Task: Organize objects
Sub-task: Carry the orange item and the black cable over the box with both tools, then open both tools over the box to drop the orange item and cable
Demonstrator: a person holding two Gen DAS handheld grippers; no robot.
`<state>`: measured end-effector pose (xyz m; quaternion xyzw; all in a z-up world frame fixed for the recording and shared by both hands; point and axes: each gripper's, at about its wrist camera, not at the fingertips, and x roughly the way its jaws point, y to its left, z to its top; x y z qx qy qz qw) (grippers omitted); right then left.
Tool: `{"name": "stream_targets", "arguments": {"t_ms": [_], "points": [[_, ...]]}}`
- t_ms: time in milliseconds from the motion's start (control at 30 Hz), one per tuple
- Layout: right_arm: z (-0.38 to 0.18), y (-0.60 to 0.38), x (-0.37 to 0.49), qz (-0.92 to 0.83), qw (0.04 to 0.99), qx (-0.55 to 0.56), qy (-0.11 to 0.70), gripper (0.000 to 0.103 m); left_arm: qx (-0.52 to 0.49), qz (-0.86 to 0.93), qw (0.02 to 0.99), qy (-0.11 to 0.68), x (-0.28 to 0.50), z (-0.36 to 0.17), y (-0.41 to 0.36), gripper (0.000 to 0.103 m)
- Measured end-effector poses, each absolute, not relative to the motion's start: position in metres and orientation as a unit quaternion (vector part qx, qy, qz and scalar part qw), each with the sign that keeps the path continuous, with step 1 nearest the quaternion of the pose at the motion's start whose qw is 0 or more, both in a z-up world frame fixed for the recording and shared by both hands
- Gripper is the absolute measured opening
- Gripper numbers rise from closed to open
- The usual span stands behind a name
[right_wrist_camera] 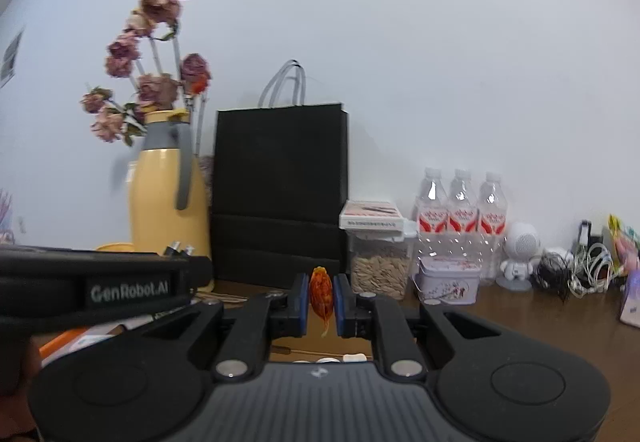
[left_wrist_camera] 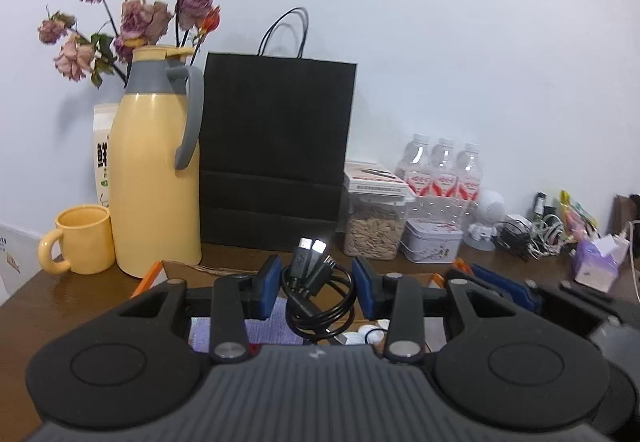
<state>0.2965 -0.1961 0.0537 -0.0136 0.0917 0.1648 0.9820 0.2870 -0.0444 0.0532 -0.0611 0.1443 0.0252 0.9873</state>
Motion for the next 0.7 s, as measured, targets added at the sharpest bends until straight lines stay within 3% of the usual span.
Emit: {"name": "stream_targets", "arguments": {"t_ms": [700], "points": [[0.026, -0.207, 0.315, 0.164, 0.976, -0.006, 0.142, 0.013, -0.053, 0.036, 0.984, 0.167, 0.297, 0.033, -0.042, 0.041]]}}
